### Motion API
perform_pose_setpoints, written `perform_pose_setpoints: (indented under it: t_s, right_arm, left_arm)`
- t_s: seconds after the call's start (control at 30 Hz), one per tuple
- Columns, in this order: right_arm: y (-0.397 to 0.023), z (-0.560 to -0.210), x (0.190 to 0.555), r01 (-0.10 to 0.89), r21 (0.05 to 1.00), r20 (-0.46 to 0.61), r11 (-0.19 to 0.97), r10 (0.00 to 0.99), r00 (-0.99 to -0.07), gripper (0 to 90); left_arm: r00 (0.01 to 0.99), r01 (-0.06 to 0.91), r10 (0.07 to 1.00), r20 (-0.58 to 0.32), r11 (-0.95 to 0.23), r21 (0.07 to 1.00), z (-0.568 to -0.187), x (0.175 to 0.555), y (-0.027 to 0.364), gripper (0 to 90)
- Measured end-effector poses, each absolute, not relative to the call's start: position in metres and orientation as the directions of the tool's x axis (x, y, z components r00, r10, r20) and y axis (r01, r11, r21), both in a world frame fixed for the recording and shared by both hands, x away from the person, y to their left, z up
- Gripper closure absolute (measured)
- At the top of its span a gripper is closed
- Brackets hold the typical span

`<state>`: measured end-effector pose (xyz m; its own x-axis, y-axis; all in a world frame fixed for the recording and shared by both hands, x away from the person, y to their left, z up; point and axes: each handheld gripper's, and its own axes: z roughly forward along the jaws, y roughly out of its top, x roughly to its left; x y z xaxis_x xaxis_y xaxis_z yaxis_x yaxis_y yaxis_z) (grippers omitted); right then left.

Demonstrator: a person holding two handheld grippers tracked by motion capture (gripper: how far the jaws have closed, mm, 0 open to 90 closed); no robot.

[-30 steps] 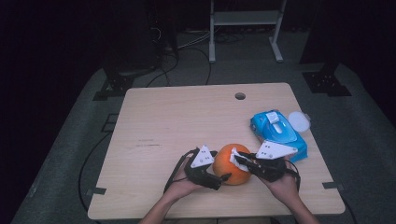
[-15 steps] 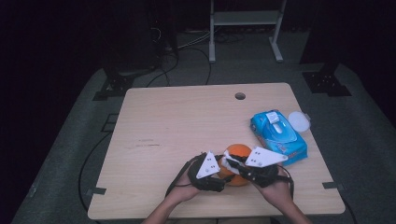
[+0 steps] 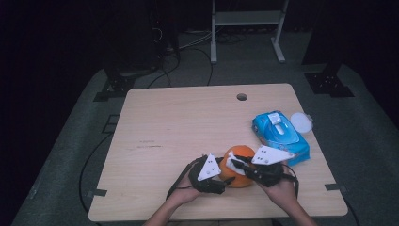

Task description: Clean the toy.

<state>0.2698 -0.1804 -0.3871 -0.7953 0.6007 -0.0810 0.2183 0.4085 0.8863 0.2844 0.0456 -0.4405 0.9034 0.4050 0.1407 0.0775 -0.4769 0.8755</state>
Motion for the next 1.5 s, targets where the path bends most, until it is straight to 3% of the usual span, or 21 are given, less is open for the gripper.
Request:
perform_pose_setpoints:
  t_s: [0.13, 0.33, 0.53, 0.63, 0.8, 1.0, 1.1, 1.27, 1.33, 1.5]
  right_arm:
    - [-0.198, -0.393, 0.279, 0.266, 0.889, -0.033, 0.372, 0.631, -0.775, 80.4]
    - [-0.186, -0.396, 0.277, 0.257, 0.889, -0.023, 0.378, 0.599, -0.801, 80.4]
    - [-0.187, -0.395, 0.277, 0.252, 0.884, -0.038, 0.394, 0.598, -0.801, 80.3]
    - [-0.199, -0.397, 0.282, 0.272, 0.877, -0.048, 0.396, 0.636, -0.770, 80.3]
    - [-0.202, -0.404, 0.286, 0.302, 0.871, -0.020, 0.387, 0.642, -0.766, 80.3]
    - [-0.175, -0.404, 0.276, 0.240, 0.866, -0.068, 0.438, 0.579, -0.813, 80.0]
    - [-0.181, -0.404, 0.279, 0.257, 0.867, -0.054, 0.428, 0.593, -0.804, 79.9]
    - [-0.200, -0.410, 0.291, 0.313, 0.866, -0.004, 0.390, 0.631, -0.775, 79.9]
    - [-0.199, -0.410, 0.290, 0.312, 0.864, -0.011, 0.395, 0.635, -0.773, 80.0]
    - [-0.180, -0.407, 0.279, 0.270, 0.873, -0.009, 0.406, 0.567, -0.823, 79.8]
  left_arm:
    - [0.910, 0.102, 0.399, 0.108, -0.471, 0.876, -0.443, 0.288, 0.050, 29.6]
    - [0.909, 0.147, 0.412, 0.064, -0.459, 0.876, -0.438, 0.291, 0.048, 15.9]
    - [0.907, 0.137, 0.413, 0.084, -0.477, 0.868, -0.441, 0.293, 0.055, 27.4]
    - [0.905, 0.164, 0.422, 0.057, -0.470, 0.867, -0.444, 0.298, 0.061, 27.2]
    - [0.912, 0.171, 0.411, 0.016, -0.413, 0.894, -0.433, 0.299, 0.063, 17.5]
    - [0.905, 0.159, 0.424, 0.046, -0.435, 0.886, -0.438, 0.300, 0.065, 24.9]
    - [0.905, 0.160, 0.423, 0.047, -0.440, 0.884, -0.441, 0.302, 0.070, 28.1]
    - [0.904, 0.165, 0.426, 0.037, -0.427, 0.889, -0.441, 0.304, 0.071, 27.8]
    - [0.904, 0.147, 0.426, 0.041, -0.399, 0.905, -0.436, 0.302, 0.070, 23.4]
    - [0.902, 0.102, 0.421, 0.101, -0.433, 0.896, -0.436, 0.298, 0.062, 26.7]
